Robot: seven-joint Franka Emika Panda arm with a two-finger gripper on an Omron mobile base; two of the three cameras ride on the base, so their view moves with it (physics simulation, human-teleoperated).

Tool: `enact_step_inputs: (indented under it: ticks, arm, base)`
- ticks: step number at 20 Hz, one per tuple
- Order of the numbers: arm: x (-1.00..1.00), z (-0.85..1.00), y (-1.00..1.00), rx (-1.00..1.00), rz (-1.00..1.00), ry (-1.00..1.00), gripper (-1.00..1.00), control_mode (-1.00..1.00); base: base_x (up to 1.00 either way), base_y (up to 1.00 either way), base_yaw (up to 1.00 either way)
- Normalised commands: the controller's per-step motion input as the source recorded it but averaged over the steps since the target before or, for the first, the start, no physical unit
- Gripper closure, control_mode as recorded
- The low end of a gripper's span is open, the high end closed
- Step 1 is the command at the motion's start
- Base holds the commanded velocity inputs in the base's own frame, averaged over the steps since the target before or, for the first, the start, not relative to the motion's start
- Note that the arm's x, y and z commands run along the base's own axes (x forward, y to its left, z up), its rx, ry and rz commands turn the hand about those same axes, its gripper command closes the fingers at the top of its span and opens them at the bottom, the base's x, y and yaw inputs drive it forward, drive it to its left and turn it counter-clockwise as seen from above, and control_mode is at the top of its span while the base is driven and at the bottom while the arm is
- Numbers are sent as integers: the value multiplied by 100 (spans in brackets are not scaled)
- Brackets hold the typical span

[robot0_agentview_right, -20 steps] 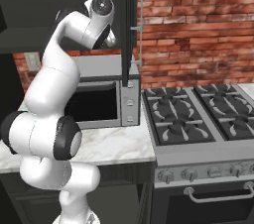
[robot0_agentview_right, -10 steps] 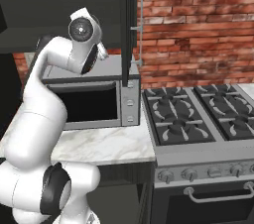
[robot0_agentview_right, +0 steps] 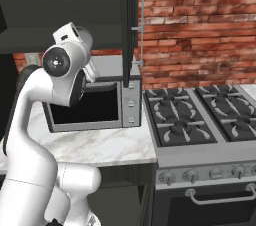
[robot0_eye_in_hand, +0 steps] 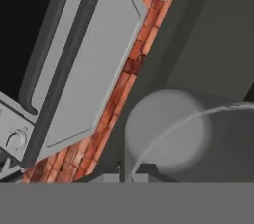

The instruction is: There is a bowl on the dining counter. Grab a lemon wedge from the fridge and place it in the bowl. Then get the liquor bottle and glass cup from the cabinet and place them next to the bowl.

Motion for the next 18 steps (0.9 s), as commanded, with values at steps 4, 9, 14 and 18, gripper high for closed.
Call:
enact_step_inputs:
  ticks: [4,9,14,18]
  arm:
    - [-86,0,-20,2,0,0,100,-100]
    - [-83,0,-25,3,0,0,100,-100]
    - [-67,0,-15,1,0,1,100,-100]
    - [-53,-4,-5,0,0,3,100,-100]
  base:
    - [0,0,0]
    - [0,0,0]
    - [0,0,0]
    - [0,0,0]
